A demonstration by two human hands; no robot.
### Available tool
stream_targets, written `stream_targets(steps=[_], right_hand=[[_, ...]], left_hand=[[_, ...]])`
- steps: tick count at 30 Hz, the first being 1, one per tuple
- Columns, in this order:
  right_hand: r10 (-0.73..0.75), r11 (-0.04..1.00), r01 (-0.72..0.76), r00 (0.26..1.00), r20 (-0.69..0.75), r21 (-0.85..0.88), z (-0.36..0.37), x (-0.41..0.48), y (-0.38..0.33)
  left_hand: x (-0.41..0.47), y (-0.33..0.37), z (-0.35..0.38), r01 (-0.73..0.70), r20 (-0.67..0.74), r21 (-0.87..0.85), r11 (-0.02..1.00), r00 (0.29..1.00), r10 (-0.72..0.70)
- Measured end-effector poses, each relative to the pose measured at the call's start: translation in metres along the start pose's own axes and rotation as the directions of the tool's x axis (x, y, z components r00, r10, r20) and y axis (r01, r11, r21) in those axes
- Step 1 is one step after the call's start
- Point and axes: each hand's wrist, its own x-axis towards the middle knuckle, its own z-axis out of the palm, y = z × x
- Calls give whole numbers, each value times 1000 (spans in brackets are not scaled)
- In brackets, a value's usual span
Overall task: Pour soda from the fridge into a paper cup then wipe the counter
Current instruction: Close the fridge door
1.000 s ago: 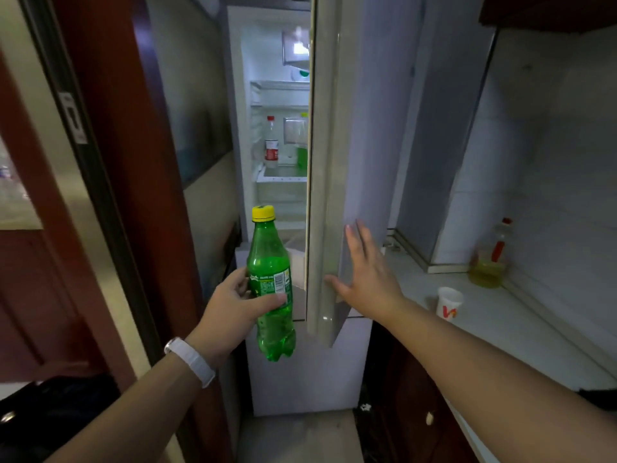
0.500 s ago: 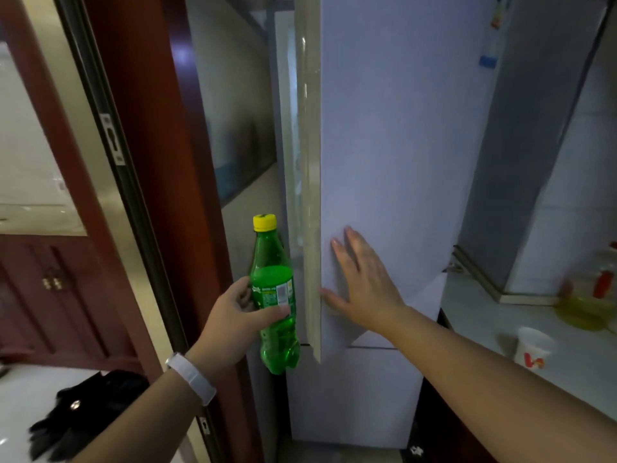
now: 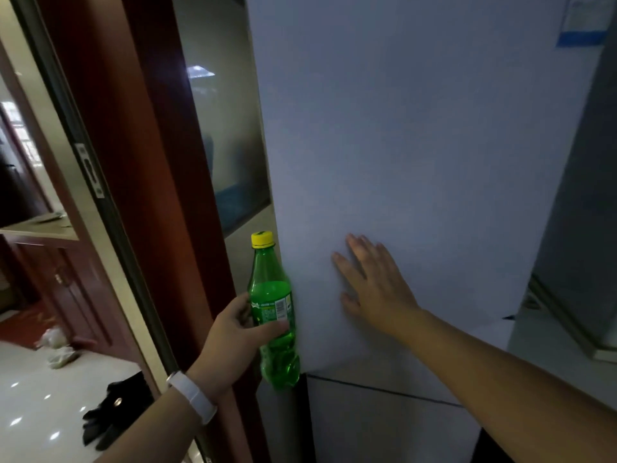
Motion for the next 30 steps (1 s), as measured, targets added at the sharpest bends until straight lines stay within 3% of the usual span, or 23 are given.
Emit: stream_targets(steps=[12,23,30], right_hand=[[9,992,7,991,130,-123,57,20,57],[67,985,-45,990,127,-168,95,35,72],[98,979,-56,973,207,-198,111,49,87]], left_hand=[[51,-18,43,15,-48,72,997,999,-11],[116,-43,59,59,114,65,996,991,-66],[159,-48,58,65,124,61,996,990,-72]])
